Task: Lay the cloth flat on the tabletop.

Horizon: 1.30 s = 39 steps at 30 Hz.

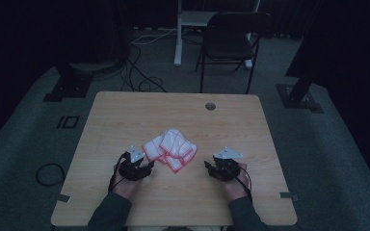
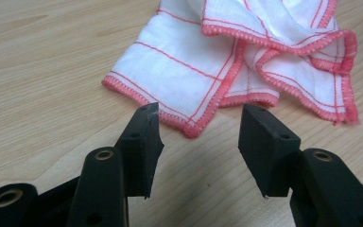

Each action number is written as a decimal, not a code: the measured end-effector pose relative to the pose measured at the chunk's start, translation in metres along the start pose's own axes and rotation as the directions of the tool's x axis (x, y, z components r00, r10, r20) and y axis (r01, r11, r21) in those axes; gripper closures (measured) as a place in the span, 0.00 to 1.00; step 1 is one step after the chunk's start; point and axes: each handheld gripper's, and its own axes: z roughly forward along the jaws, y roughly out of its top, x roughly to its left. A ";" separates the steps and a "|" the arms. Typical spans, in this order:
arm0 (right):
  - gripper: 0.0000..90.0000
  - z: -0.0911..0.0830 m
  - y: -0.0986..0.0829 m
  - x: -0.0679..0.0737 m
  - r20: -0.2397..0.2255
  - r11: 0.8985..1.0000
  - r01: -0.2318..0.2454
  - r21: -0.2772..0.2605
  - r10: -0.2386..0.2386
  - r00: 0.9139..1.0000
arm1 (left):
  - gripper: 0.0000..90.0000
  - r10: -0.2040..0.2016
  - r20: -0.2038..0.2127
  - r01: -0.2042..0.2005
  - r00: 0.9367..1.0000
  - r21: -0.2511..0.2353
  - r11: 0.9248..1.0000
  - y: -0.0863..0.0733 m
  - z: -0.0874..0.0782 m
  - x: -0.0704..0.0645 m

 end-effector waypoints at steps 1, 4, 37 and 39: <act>0.65 0.001 0.001 0.001 -0.002 1.000 0.004 -0.003 -0.004 1.000 | 0.56 0.001 0.000 -0.001 1.000 0.003 1.000 0.000 0.001 0.000; 0.73 0.005 0.004 0.005 -0.020 1.000 0.014 -0.002 -0.014 1.000 | 0.58 0.000 -0.002 0.000 1.000 0.013 1.000 -0.001 0.004 0.001; 0.79 0.041 0.020 0.034 -0.089 0.997 0.070 0.016 -0.068 0.994 | 0.68 0.040 -0.015 -0.039 0.999 0.057 0.998 0.008 0.028 -0.001; 0.79 0.044 0.022 0.036 -0.092 0.997 0.077 0.020 -0.075 0.993 | 0.69 0.040 -0.011 -0.039 0.999 0.059 0.998 0.009 0.028 -0.001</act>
